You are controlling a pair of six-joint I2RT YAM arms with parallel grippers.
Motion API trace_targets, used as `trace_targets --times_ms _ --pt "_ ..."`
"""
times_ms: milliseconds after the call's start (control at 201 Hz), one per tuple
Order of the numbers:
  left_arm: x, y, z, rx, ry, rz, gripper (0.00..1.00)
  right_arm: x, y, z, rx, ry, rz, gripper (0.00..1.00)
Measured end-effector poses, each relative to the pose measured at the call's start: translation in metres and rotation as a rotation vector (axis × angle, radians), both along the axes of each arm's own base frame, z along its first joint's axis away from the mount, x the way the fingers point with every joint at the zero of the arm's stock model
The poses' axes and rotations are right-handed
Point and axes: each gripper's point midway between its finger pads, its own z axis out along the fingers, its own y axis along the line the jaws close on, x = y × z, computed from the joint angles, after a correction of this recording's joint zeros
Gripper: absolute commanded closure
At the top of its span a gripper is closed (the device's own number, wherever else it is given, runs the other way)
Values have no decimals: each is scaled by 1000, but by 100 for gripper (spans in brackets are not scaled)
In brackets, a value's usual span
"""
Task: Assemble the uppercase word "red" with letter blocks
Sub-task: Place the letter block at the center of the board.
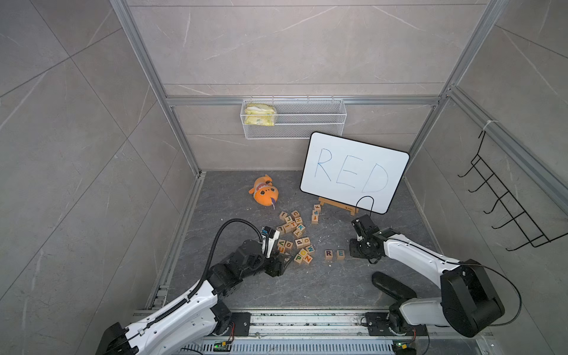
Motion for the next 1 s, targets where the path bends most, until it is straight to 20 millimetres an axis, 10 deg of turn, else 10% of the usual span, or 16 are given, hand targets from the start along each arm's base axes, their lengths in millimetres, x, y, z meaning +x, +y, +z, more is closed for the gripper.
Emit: trace_targets --times_ms 995 --pt "0 0 0 -1 -2 1 30 5 10 -3 46 -7 13 74"
